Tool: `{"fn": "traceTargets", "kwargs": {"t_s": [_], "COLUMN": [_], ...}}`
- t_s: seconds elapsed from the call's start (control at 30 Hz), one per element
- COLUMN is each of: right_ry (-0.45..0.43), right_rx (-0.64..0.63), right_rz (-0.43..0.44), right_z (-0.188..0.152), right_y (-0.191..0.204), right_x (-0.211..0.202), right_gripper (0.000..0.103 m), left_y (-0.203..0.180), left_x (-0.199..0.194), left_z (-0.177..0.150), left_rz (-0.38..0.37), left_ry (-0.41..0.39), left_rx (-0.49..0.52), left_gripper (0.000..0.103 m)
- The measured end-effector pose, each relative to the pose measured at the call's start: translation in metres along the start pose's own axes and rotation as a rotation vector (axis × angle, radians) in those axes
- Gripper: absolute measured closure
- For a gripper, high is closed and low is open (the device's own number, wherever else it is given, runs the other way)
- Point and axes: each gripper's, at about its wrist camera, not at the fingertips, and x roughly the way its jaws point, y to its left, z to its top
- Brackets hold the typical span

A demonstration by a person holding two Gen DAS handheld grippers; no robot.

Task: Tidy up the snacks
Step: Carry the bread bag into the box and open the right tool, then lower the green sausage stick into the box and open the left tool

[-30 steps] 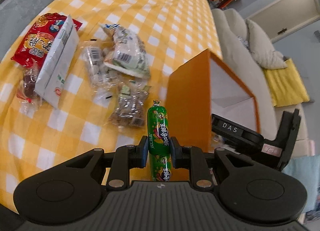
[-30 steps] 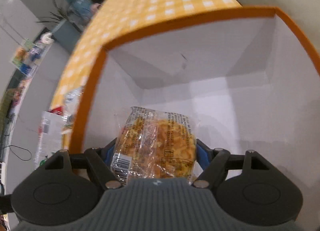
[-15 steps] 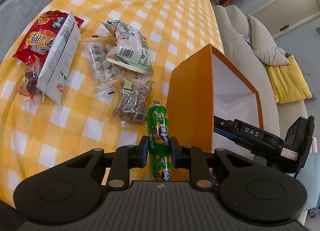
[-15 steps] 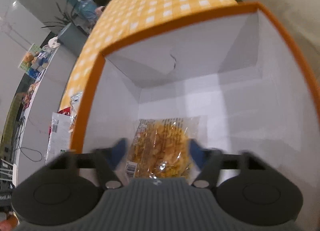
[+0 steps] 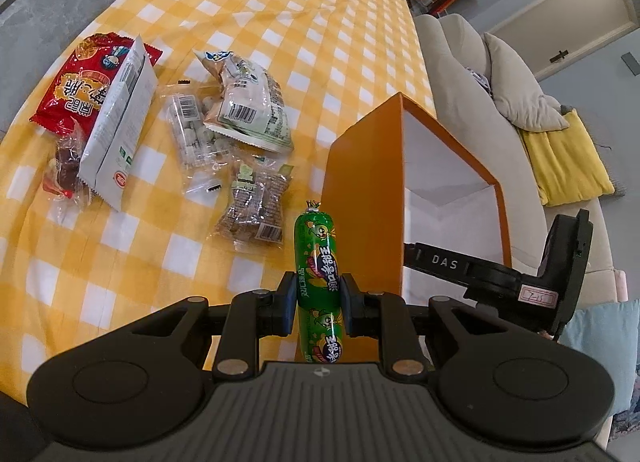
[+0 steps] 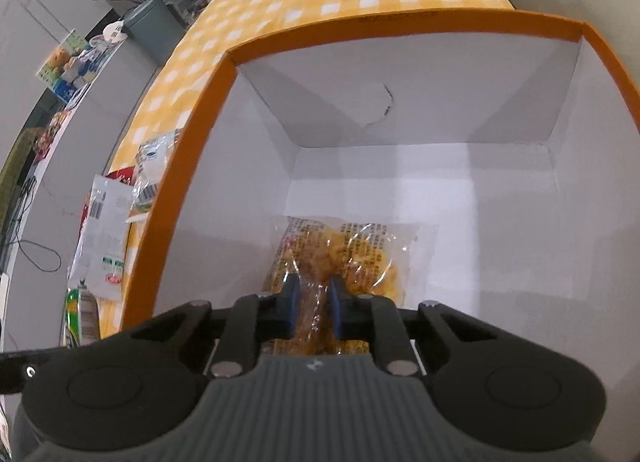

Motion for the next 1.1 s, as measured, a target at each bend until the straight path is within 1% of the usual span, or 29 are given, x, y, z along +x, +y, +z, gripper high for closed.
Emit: {"fn": "traceTargets", "kwargs": {"t_s": [0.07, 0.13, 0.2, 0.23, 0.27, 0.3, 0.33, 0.4, 0.47, 0.5, 0.53, 0.6, 0.63, 0.7, 0.77, 0.87, 0.93, 0.97, 1.03, 1.1], "right_ry": [-0.015, -0.056, -0.111, -0.130, -0.143, -0.153, -0.154, -0.169, -0.192, -0.196, -0.196, -0.207, -0.217, -0.242, -0.269, -0.303, -0.308, -0.313, -0.320, -0.313], "right_rx": [0.032, 0.093, 0.158, 0.177, 0.188, 0.194, 0.187, 0.160, 0.146, 0.134, 0.116, 0.072, 0.058, 0.039, 0.037, 0.075, 0.088, 0.083, 0.078, 0.082], "right_rz": [0.011, 0.030, 0.057, 0.082, 0.093, 0.092, 0.079, 0.049, 0.046, 0.049, 0.055, 0.054, 0.044, 0.030, 0.036, 0.070, 0.083, 0.079, 0.069, 0.084], "right_z": [-0.003, -0.008, -0.013, -0.017, -0.019, -0.022, -0.022, -0.027, -0.032, -0.035, -0.037, -0.040, -0.041, -0.045, -0.050, -0.058, -0.062, -0.064, -0.067, -0.070], "right_y": [-0.004, -0.010, -0.017, -0.020, -0.021, -0.023, -0.021, -0.021, -0.026, -0.028, -0.030, -0.036, -0.038, -0.043, -0.051, -0.067, -0.075, -0.079, -0.085, -0.094], "right_x": [-0.009, -0.024, -0.046, -0.055, -0.062, -0.070, -0.076, -0.092, -0.108, -0.117, -0.125, -0.140, -0.148, -0.164, -0.178, -0.192, -0.199, -0.202, -0.205, -0.207], "right_gripper": [0.083, 0.081, 0.079, 0.074, 0.072, 0.064, 0.057, 0.054, 0.046, 0.035, 0.028, 0.023, 0.018, 0.013, 0.012, 0.012, 0.012, 0.012, 0.011, 0.008], "left_y": [-0.005, -0.012, -0.020, -0.023, -0.026, -0.031, -0.034, -0.042, -0.049, -0.055, -0.060, -0.075, -0.082, -0.100, -0.116, -0.137, -0.142, -0.143, -0.145, -0.148], "left_x": [-0.003, -0.007, -0.010, -0.012, -0.014, -0.017, -0.021, -0.030, -0.037, -0.040, -0.042, -0.042, -0.040, -0.029, -0.011, 0.026, 0.054, 0.064, 0.083, 0.100], "left_z": [-0.001, -0.002, -0.003, -0.004, -0.005, -0.007, -0.008, -0.011, -0.013, -0.015, -0.015, -0.019, -0.020, -0.025, -0.032, -0.040, -0.045, -0.047, -0.054, -0.059], "left_rz": [0.008, 0.046, 0.064, 0.067, 0.071, 0.080, 0.091, 0.108, 0.115, 0.116, 0.115, 0.101, 0.090, 0.068, 0.060, 0.028, -0.016, -0.036, -0.077, -0.097], "left_ry": [-0.009, -0.016, -0.027, -0.028, -0.029, -0.038, -0.051, -0.090, -0.115, -0.129, -0.135, -0.138, -0.135, -0.106, -0.063, 0.008, 0.068, 0.085, 0.100, 0.120], "left_rx": [0.016, 0.031, 0.052, 0.059, 0.062, 0.070, 0.079, 0.077, 0.081, 0.088, 0.094, 0.108, 0.120, 0.153, 0.184, 0.207, 0.199, 0.193, 0.198, 0.208], "left_gripper": [0.079, 0.079, 0.078, 0.079, 0.079, 0.079, 0.079, 0.078, 0.079, 0.078, 0.079, 0.079, 0.079, 0.078, 0.078, 0.078, 0.078, 0.078, 0.079, 0.078]}}
